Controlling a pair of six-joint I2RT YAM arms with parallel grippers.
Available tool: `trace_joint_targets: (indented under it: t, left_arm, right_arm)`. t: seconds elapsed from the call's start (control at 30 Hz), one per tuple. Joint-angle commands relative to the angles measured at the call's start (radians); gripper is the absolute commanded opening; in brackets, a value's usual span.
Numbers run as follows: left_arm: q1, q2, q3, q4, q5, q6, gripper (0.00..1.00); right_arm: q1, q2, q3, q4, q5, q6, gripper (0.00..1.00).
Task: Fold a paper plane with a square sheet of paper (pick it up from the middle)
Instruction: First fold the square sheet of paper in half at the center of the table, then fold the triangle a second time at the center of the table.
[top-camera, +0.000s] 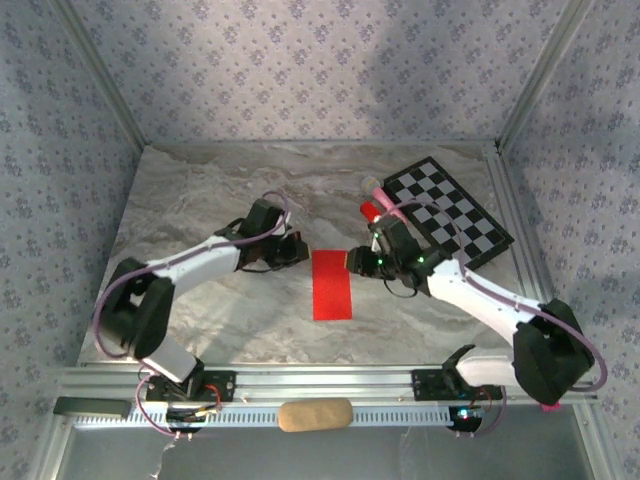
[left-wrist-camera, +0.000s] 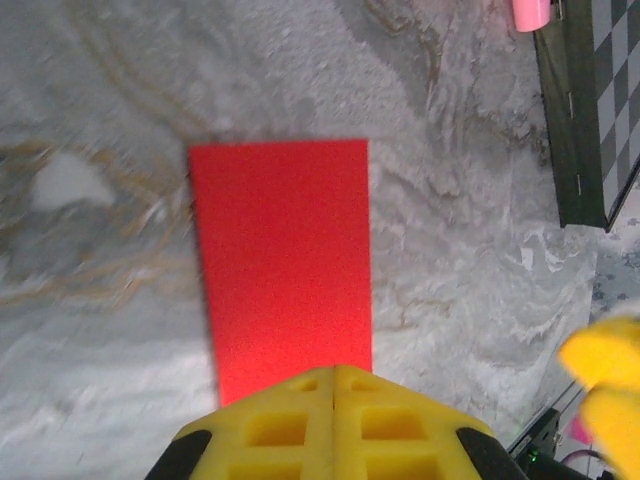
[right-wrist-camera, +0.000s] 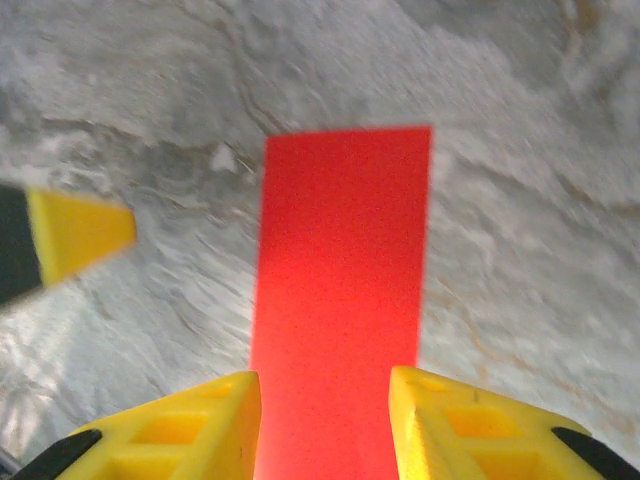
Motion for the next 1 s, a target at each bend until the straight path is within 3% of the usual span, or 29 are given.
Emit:
trace_joint_targets:
  t: [0.0, 0.23, 0.63, 0.97]
  left_arm:
    - [0.000, 0.086, 0.086, -0.034, 0.046, 0.033, 0.00]
    - [0.016, 0.241, 0.187, -0.037, 0.072, 0.052, 0.00]
    - [0.039, 0.346, 0.197, 0.010, 0.122, 0.060, 0.00]
    - [0.046, 0.379, 0.125, 0.026, 0.063, 0.065, 0.00]
  right_arm:
    - [0.032, -0.050, -0.094, -0.013, 0.076, 0.130, 0.38]
    - [0.041, -0.035, -0.153, 0.020, -0.094, 0.230, 0.33]
    - [0.094, 0.061, -0.158, 0.063, -0.160, 0.275, 0.35]
    - [0.095, 0.106, -0.166, 0.068, -0.198, 0.281, 0.43]
